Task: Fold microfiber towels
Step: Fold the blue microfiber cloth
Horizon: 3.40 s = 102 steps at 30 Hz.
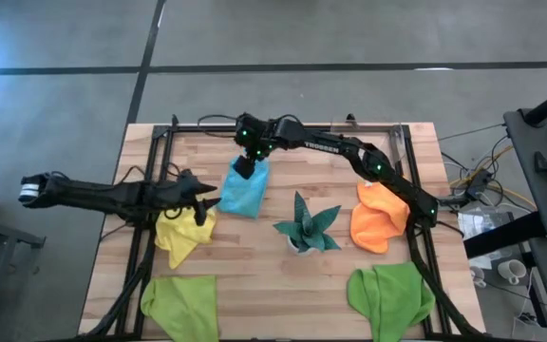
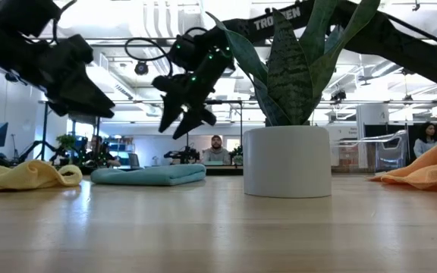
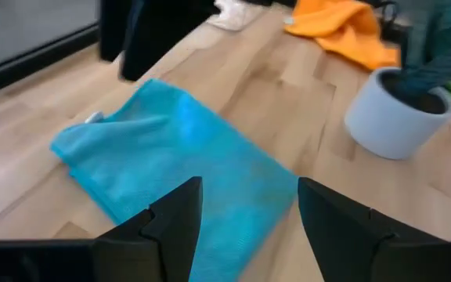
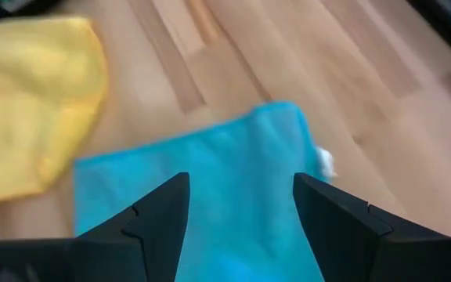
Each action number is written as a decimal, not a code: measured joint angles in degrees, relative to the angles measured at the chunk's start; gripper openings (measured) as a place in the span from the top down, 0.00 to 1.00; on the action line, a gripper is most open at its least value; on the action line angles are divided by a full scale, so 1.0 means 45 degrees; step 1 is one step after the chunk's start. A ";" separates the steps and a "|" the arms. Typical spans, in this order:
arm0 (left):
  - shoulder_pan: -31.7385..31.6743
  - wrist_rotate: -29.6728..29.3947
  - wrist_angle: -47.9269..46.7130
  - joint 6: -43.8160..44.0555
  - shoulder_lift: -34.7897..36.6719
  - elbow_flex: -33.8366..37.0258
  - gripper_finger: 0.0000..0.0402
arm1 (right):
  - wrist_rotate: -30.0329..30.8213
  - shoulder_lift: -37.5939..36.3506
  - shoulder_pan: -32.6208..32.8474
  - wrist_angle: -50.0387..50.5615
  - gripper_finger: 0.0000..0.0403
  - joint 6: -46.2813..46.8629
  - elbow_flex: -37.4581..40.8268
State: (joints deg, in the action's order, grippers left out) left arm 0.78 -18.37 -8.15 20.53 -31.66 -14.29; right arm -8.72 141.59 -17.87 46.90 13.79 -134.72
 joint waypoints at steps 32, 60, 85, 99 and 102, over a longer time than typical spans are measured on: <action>0.0003 0.1359 -0.0004 0.0718 0.0365 0.0768 0.51 | 0.2610 0.0712 -0.0208 0.2723 0.49 0.7303 0.0666; -0.0011 0.0243 -0.0542 0.0084 0.1440 0.0841 0.51 | 0.6626 0.0255 0.1918 -0.0537 0.98 -0.2684 0.0095; -0.0838 0.2347 -0.1188 -0.2578 0.1288 -0.0354 0.51 | 0.3049 0.0260 0.5722 -0.1665 0.98 -0.4572 0.0899; -0.0313 0.2119 -0.0472 -0.2704 0.1463 -0.0417 0.51 | 0.0973 0.0260 0.7758 -0.0239 0.98 -0.2749 0.0967; -0.0274 0.2221 -0.0278 -0.2656 0.1352 -0.0388 0.51 | 0.1438 0.0260 0.7815 -0.0155 0.98 -0.2077 0.0967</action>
State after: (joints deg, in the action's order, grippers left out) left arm -0.45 -8.38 -9.40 8.58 -25.58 -16.03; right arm -2.25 142.76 17.30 46.20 4.44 -130.37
